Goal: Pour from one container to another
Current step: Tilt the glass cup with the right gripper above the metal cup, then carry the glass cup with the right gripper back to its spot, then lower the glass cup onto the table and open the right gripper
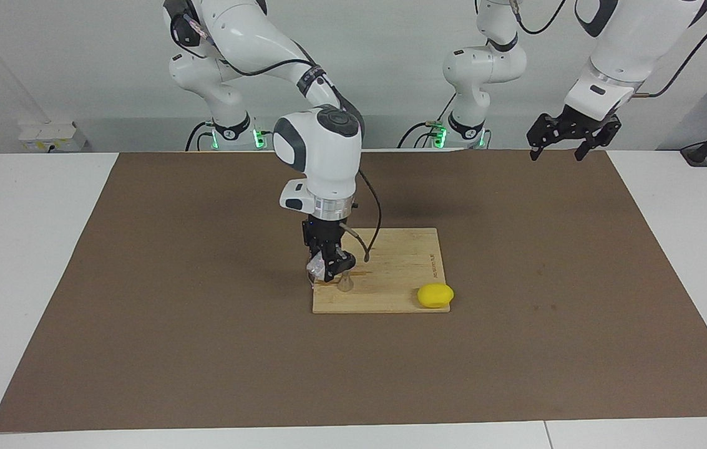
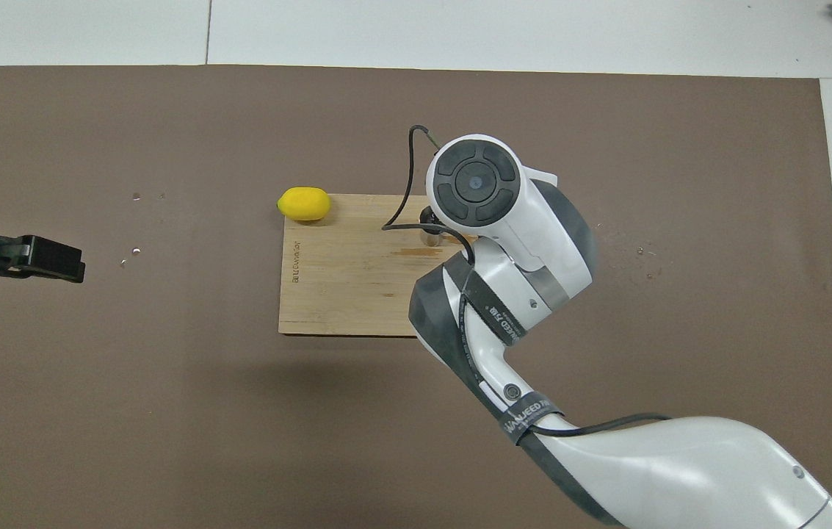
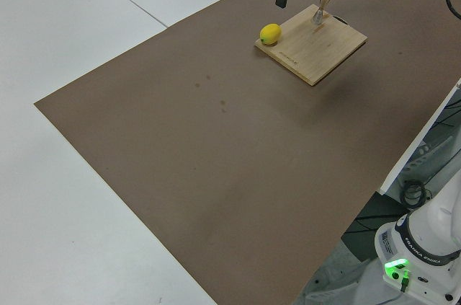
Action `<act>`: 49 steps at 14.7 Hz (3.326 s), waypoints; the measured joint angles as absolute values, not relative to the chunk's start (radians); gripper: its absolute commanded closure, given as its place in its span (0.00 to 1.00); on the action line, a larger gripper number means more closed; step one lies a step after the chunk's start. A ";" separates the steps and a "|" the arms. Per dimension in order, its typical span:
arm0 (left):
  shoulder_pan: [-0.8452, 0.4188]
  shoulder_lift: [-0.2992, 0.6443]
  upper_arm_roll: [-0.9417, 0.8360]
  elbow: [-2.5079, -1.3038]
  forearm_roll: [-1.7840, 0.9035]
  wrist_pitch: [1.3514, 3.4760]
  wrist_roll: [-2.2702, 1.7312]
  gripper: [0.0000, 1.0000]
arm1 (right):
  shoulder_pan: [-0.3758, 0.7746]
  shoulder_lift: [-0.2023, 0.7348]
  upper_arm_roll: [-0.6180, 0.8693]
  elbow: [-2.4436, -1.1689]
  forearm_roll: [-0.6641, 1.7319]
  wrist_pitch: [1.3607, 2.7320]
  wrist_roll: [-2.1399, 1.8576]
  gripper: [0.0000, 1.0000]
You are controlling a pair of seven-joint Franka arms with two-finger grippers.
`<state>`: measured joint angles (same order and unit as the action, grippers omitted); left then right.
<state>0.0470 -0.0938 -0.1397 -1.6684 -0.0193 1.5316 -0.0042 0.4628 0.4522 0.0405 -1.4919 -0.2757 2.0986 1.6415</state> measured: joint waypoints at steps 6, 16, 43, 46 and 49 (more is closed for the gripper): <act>0.047 -0.094 -0.140 -1.668 -0.019 1.532 -0.004 0.00 | 0.407 0.451 0.040 -1.491 -0.126 2.055 1.641 1.00; 0.047 -0.094 -0.140 -1.668 -0.019 1.532 -0.004 0.00 | 0.161 0.439 0.037 -1.573 0.222 2.005 1.505 1.00; 0.047 -0.094 -0.139 -1.668 -0.019 1.532 -0.004 0.00 | -0.226 0.412 0.034 -1.931 0.575 2.069 0.819 0.01; 0.047 -0.094 -0.140 -1.668 -0.019 1.532 -0.004 0.00 | -0.226 0.397 0.034 -1.930 0.575 2.083 0.819 0.01; 0.047 -0.094 -0.139 -1.668 -0.019 1.532 -0.004 0.00 | -0.226 0.342 0.035 -1.928 0.574 2.083 0.819 0.01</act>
